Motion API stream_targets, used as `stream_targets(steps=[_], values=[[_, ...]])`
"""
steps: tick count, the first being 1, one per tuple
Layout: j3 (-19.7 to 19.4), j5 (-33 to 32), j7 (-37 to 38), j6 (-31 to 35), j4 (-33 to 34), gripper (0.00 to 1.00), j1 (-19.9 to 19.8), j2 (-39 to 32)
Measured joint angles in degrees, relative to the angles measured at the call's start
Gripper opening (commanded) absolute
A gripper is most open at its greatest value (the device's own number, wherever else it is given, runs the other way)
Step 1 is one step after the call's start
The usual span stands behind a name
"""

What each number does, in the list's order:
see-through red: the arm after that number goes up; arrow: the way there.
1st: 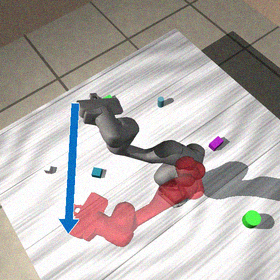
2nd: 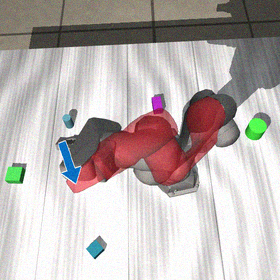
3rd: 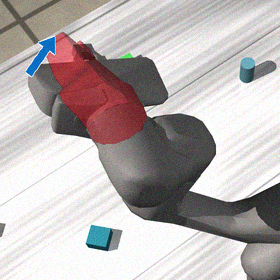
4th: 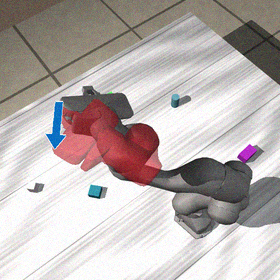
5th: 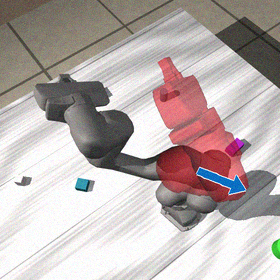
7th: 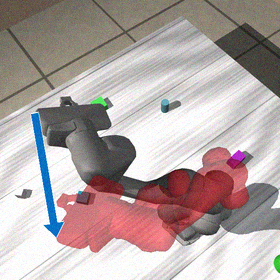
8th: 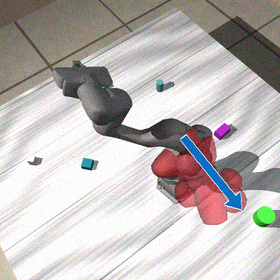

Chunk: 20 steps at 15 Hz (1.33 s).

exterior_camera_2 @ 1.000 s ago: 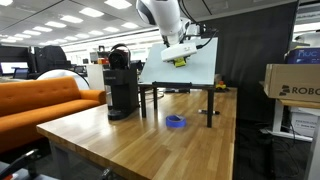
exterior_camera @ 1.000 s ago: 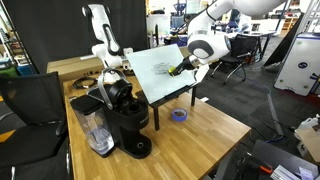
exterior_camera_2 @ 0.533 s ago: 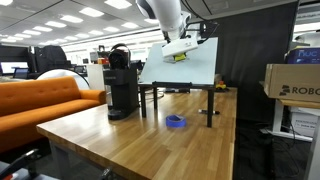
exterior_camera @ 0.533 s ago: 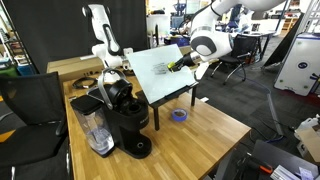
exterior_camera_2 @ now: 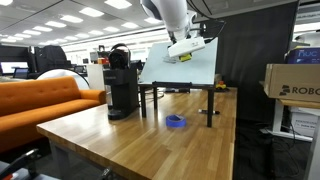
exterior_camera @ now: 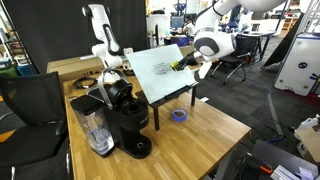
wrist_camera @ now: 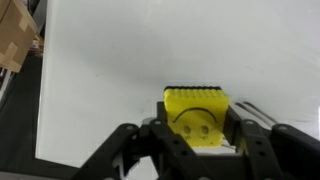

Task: Wipe the whiteboard with the duster

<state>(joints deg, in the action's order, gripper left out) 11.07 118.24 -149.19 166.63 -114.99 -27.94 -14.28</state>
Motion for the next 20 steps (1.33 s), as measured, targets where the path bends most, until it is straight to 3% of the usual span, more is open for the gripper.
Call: stream_targets(steps=[10,14,20], values=[[-16.6,2.3,0.3,-0.7,9.4,0.37,15.9,-8.6],[-22.7,3.9,0.3,-1.8,9.6,0.3,21.7,-9.4],[-31.9,5.8,0.4,-3.0,9.0,0.3,31.3,-10.1]])
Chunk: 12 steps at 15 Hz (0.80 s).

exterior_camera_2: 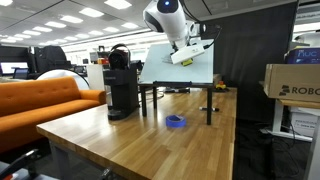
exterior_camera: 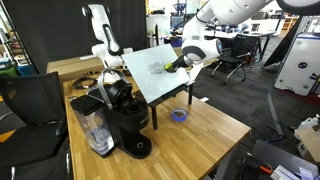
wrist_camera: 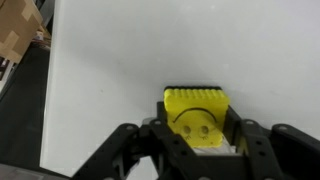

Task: Wipe the whiteboard with the duster

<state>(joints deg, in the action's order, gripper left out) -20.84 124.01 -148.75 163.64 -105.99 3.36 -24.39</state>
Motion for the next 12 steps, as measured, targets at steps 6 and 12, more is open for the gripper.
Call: stream_targets(steps=[6,12], values=[[-9.0,2.3,0.0,-1.7,-2.5,0.29,10.5,0.0],[-17.3,4.6,0.0,-6.2,-6.0,0.28,21.2,-0.2]])
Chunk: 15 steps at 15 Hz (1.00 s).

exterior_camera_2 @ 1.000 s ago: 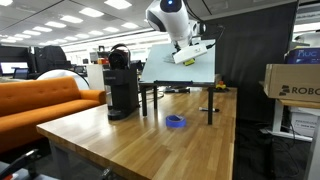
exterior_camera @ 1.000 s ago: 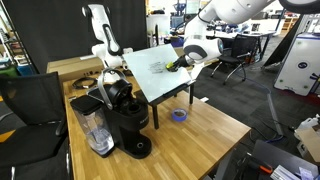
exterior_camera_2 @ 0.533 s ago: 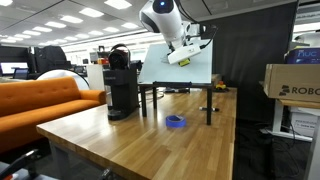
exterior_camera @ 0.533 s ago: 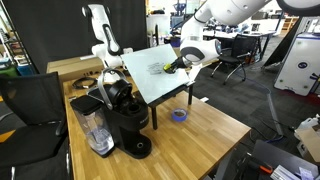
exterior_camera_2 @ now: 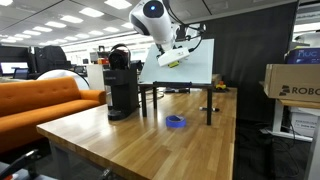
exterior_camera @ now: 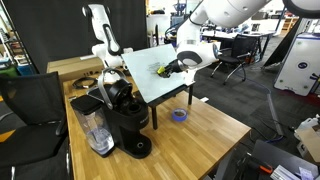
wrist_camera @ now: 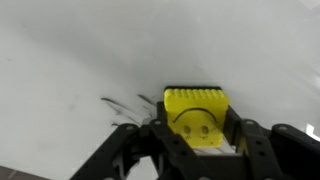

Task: Wipe the whiteboard with the duster

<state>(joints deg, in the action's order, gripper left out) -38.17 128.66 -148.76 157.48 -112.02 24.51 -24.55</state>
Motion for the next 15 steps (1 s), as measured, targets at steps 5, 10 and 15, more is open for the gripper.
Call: stream_targets(steps=[5,10,15], values=[[-6.5,1.8,0.0,-4.2,-2.4,0.28,6.7,-1.2],[-11.8,4.1,0.0,-8.0,-2.6,0.28,10.5,-4.0],[-16.5,7.1,0.0,-11.8,-2.6,0.28,13.5,-7.4]])
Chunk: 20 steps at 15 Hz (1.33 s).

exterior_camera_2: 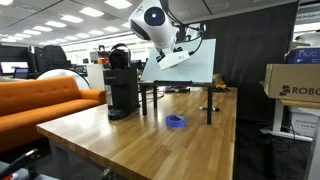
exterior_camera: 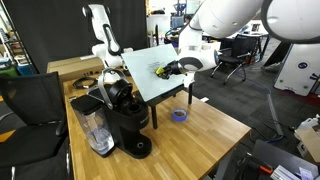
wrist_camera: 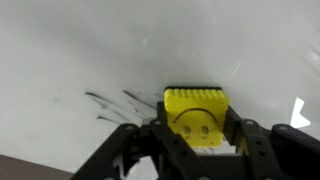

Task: Wipe the whiteboard with the duster

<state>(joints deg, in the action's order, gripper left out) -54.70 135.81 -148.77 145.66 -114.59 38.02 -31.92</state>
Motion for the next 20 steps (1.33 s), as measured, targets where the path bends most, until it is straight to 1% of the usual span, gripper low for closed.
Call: stream_targets(steps=[11,15,20], values=[[-6.8,3.3,0.0,-2.0,-0.1,0.28,4.6,-3.9],[-8.4,4.6,0.0,-2.4,-0.1,0.28,5.5,-5.1],[-9.7,6.2,0.0,-3.0,0.1,0.28,5.7,-6.3]])
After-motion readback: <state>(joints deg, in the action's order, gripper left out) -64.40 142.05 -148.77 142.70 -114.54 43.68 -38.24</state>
